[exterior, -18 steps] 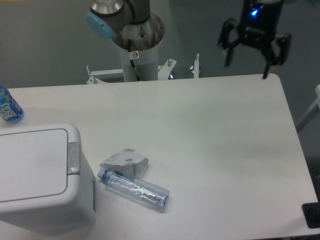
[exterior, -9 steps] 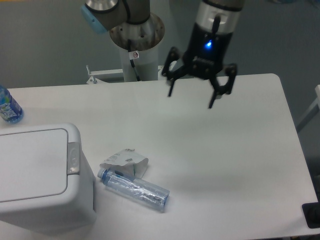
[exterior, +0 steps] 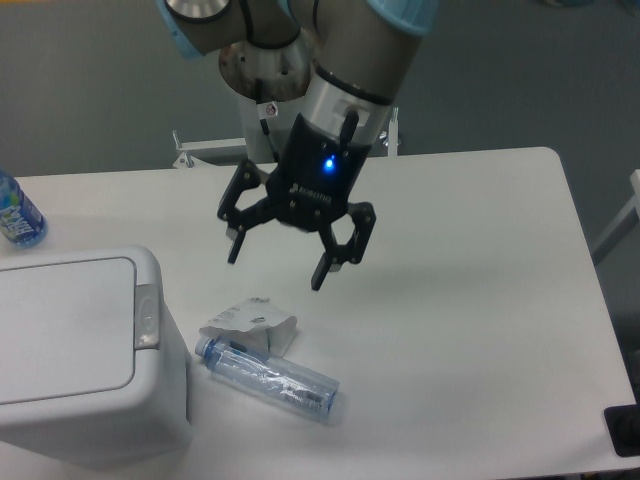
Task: Open the trash can
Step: 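Move the open gripper down toward the edge of the trash can lid, then push the gripper fingers against the lid edge to flip it open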
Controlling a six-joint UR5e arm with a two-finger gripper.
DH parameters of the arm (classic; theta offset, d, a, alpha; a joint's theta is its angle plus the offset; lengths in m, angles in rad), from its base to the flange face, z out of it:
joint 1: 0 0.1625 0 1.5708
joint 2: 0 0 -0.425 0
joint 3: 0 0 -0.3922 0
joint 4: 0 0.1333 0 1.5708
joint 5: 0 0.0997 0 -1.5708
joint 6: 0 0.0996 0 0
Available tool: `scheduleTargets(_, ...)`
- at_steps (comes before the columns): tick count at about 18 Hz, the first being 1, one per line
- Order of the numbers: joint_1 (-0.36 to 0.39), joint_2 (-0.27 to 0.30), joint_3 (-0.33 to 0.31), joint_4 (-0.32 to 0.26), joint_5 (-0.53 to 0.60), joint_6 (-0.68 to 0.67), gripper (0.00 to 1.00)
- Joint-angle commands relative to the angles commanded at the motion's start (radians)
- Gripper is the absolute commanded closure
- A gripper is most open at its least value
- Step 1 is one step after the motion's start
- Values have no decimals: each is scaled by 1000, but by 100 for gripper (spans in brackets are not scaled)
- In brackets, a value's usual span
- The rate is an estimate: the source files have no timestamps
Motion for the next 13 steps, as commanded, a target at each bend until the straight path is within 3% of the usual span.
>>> scheduleTargets(6, -60, -51, 9, 25, 2, 0, 0)
scheduleTargets(13, -84, -45, -6, 28, 35, 11, 0)
